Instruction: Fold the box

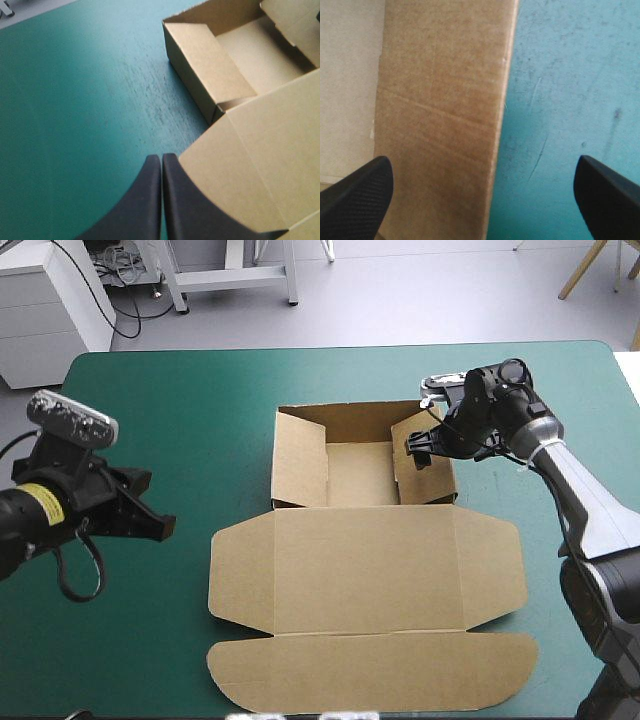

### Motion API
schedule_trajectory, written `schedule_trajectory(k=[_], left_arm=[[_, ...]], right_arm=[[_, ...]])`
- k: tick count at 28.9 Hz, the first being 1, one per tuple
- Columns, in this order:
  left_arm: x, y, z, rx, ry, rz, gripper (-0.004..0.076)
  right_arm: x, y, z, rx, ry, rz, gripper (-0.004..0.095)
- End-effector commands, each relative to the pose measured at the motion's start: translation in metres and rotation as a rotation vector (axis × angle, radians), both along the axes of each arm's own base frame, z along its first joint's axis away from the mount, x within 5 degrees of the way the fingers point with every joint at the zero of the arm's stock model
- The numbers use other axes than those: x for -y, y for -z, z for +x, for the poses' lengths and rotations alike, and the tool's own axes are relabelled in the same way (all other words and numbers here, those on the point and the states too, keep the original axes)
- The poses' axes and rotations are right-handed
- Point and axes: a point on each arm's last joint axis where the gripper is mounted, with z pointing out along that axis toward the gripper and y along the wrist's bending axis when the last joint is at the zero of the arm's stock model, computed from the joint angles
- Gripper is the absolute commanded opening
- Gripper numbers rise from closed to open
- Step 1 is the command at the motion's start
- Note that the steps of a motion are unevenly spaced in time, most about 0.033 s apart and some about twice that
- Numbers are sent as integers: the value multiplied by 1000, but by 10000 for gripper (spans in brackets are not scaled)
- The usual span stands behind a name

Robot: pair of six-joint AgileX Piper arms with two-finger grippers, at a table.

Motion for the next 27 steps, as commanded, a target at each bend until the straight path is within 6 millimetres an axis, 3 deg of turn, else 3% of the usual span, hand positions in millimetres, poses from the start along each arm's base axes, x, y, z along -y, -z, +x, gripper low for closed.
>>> schedule_trajectory(k=[1, 6, 11, 14, 16, 19, 20, 23, 27], left_arm=[[-10, 14, -17, -4, 8, 1, -10], [-19, 32, -36, 6, 25, -29, -10], [-24, 36, -45, 7, 36, -52, -10], [-24, 36, -47, 12, 36, -54, -10], [-25, 36, -47, 13, 36, -55, -10], [-25, 36, -47, 13, 36, -55, -10], [-25, 36, -47, 13, 36, -55, -10], [-25, 36, -47, 14, 38, -53, -10], [-25, 36, -47, 15, 40, -51, -10]], right_arm=[[1, -15, 3, 79, -2, 26, 901], [-3, 4, 13, 40, -16, 30, 901], [-3, 6, 14, 36, -16, 29, 871], [-3, 7, 14, 30, -16, 27, 688], [-3, 7, 14, 25, -16, 26, 468], [-3, 8, 14, 24, -27, 21, 48], [-3, 7, 14, 26, -30, 21, -12], [-3, 4, 15, 38, -30, 24, -10], [2, -22, 22, 128, -18, 31, -19]])
